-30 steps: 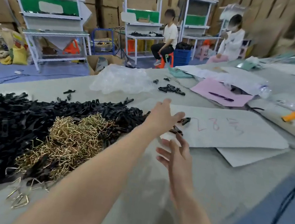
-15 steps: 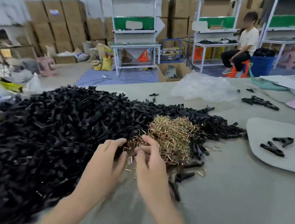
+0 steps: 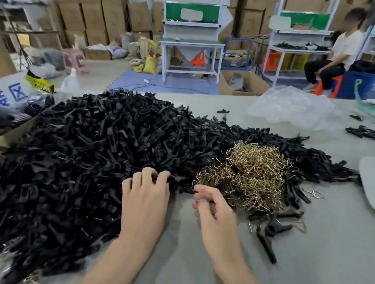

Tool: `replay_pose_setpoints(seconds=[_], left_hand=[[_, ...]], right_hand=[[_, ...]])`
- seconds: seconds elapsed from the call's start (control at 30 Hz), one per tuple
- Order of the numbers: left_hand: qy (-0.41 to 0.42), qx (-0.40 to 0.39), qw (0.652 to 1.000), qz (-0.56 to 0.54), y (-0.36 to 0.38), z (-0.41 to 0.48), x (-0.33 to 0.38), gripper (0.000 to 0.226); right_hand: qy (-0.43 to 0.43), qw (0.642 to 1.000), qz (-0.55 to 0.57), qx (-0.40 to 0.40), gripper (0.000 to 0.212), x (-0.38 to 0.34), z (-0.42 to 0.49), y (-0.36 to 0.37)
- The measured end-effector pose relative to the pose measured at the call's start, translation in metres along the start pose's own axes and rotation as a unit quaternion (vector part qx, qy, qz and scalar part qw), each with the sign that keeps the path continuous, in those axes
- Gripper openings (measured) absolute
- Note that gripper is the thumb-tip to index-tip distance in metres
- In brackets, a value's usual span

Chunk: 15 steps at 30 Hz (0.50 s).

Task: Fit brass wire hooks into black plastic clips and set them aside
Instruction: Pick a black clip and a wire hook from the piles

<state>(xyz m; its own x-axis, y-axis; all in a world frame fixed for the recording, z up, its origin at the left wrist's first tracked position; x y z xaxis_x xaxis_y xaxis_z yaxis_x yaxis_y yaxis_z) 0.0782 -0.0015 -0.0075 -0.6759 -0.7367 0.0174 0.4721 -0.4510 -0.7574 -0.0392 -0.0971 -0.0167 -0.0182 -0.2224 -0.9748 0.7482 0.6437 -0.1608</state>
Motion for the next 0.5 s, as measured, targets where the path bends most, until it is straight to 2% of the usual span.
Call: replay_pose_setpoints(seconds=[0.1,0.2,0.27,0.33,0.4,0.43,0.5], left_hand=[[0.0,0.028,0.999,-0.03,0.003,-0.001,-0.003,0.01],[-0.005,0.053,0.996,-0.068,-0.003,0.0,-0.001,0.007],[-0.025,0.058,0.988,-0.143,-0.012,0.001,0.002,0.007],[-0.087,0.011,0.947,-0.31,-0.021,0.0,0.008,0.005],[-0.16,-0.069,0.863,-0.474,-0.025,-0.006,0.016,0.004],[-0.168,-0.093,0.84,-0.508,-0.024,-0.01,0.02,0.005],[-0.145,-0.112,0.845,-0.502,-0.024,-0.016,0.024,0.007]], right_hand=[[0.029,0.997,0.073,0.014,0.04,-0.001,0.005,-0.005],[0.042,0.993,0.113,0.014,0.037,-0.003,0.005,-0.008],[0.041,0.992,0.12,0.01,0.032,-0.006,0.005,-0.011],[0.032,0.99,0.139,-0.001,0.027,-0.009,0.004,-0.014],[0.018,0.985,0.168,-0.037,0.024,-0.013,0.003,-0.015],[0.01,0.982,0.178,-0.056,0.026,-0.014,0.003,-0.017],[-0.011,0.982,0.173,-0.075,0.028,-0.017,0.001,-0.019]])
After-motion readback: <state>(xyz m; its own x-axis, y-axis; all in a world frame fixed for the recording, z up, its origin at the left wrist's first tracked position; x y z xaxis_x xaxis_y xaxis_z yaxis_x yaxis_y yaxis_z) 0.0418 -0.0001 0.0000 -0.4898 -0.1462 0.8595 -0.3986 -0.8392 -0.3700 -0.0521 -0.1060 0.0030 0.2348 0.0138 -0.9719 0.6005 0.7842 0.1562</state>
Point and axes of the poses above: each hand's wrist, its own z-axis towards the middle knuckle, its own y-axis out of the palm, x = y × z, the point moved 1 cm from there along z, towards the middle knuckle, and after that the axes turned 1 degree about -z, right-handed, at the moved point
